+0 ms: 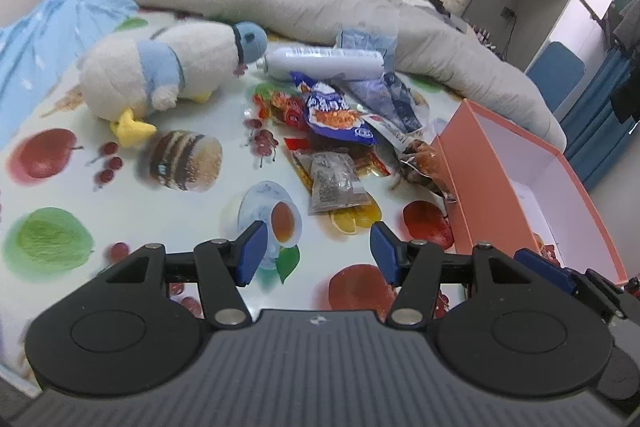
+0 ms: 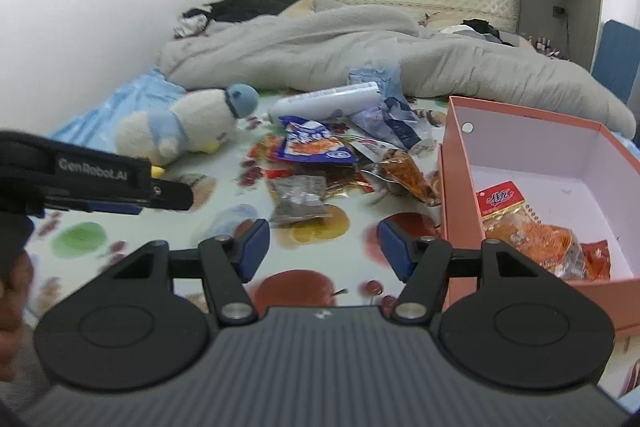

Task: Organize snacks
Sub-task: 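Withdraw both tools from the box back toward the snack pile, then grasp the clear bag with the left tool while the right tool grasps the amber packet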

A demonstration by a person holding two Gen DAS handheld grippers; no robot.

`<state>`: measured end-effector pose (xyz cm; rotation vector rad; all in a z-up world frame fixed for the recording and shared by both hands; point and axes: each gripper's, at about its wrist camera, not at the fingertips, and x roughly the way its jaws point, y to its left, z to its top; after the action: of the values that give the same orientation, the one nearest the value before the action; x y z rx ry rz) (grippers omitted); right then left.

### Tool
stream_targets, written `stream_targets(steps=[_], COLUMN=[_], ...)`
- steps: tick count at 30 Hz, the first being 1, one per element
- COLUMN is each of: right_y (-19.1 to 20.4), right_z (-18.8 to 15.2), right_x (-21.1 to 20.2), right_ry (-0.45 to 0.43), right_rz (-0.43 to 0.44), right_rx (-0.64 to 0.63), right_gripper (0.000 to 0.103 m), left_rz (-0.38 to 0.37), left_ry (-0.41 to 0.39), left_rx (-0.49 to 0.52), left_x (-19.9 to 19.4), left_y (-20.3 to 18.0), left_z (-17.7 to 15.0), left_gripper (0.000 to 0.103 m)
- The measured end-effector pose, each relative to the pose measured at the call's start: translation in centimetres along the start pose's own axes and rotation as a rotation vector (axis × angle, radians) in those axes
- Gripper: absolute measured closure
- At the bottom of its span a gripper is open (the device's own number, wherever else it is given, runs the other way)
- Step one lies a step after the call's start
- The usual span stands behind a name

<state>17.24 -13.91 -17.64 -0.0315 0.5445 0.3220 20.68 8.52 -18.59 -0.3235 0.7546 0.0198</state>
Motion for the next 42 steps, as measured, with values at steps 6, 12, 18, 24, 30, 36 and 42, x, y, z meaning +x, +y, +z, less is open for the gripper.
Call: stream_targets(steps=[6, 12, 18, 24, 30, 36, 42], right_y=[0.0, 0.5, 0.8, 0.6, 0.1, 0.0, -0.1], right_z=[0.3, 0.0, -0.1, -0.1, -0.4, -0.9, -0.3], right_x=[4.2, 8.8, 12.3, 15.6, 17.9, 19.8, 19.9], right_ry=[0.018, 0.055, 0.013, -0.003, -0.018, -0.02, -0.026], right_rz=[-0.057, -0.116, -0.206, -0.283, -0.38, -0.4, -0.401], right_rx=[-0.026, -0.086, -0.16, -0.227, -0.305, -0.343, -0.371], right_gripper=[0.041, 0.043, 0.043, 0.043, 0.043, 0.043, 0.071], left_rz=[-0.033, -0.065, -0.083, -0.127, -0.165, -0.172, -0.2], left_ry=[0.036, 0.093, 0.155, 0.212, 0.243, 0.229, 0.22], left_rx=[0.001, -0.021, -0.057, -0.07, -0.078, -0.064, -0.079], left_x=[4.8, 9.9, 14.5, 18.1, 20.3, 20.8, 20.7], left_y=[0.2, 0.7, 1.4, 1.8, 1.9, 1.7, 1.8], left_z=[2.5, 3.9, 4.8, 5.6, 5.7, 5.5, 5.4], left_gripper=[0.038, 0.028, 0.027, 0.027, 0.029, 0.042, 0.058])
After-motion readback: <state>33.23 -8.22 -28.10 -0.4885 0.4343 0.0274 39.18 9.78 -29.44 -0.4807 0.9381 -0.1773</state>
